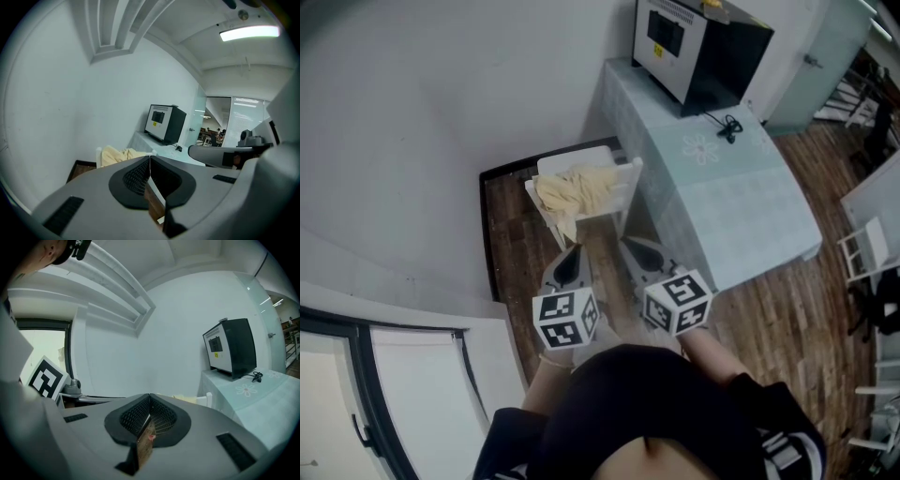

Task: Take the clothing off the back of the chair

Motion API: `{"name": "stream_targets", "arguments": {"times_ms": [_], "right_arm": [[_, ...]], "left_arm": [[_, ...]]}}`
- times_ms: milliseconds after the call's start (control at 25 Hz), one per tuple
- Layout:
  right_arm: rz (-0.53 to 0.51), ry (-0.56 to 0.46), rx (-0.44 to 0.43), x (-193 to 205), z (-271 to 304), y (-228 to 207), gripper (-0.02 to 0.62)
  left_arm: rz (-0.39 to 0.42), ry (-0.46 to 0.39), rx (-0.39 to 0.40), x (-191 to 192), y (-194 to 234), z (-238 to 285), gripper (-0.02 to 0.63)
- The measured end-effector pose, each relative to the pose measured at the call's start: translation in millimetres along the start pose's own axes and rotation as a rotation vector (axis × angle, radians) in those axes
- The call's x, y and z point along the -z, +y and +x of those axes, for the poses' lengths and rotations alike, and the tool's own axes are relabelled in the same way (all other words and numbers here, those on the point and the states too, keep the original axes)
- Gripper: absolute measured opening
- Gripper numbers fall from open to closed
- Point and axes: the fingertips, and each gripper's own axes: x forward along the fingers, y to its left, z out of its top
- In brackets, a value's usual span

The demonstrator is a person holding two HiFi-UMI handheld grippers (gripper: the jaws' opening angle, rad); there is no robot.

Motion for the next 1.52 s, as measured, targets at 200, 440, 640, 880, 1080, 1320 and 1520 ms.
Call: {"name": "stream_targets", "arguments": {"times_ms": [200, 440, 640, 880, 1080, 1320, 1520], "right_arm": [[-0.004, -0.001, 0.015, -6, 28, -7, 0.012], [0.003, -0.001, 0.043, -10, 63, -14, 0.013], [0.030, -0.009, 0.084, -12, 87, -28, 0.014], [0.041, -0.014, 0.114, -12, 112, -40, 0.014], [0.021, 0.006, 0.133, -7, 124, -48, 0.014], [0.035, 0.053, 0.150, 12, 142, -66, 0.014], [0.029, 0.085, 0.154, 23, 159, -81, 0.015]], "left_arm": [[-0.006, -0.001, 0.013, -10, 18, 21, -0.002], [-0.003, 0.008, 0.022, -19, 45, 44, -0.002], [0.014, 0.015, 0.032, -23, 65, 64, -0.002], [0.016, 0.030, 0.026, -20, 91, 86, -0.002], [0.003, 0.038, 0.019, -16, 103, 99, -0.002], [0.008, 0.051, -0.007, -11, 114, 118, 0.002], [-0.019, 0.065, -0.036, -2, 128, 135, 0.005]]}}
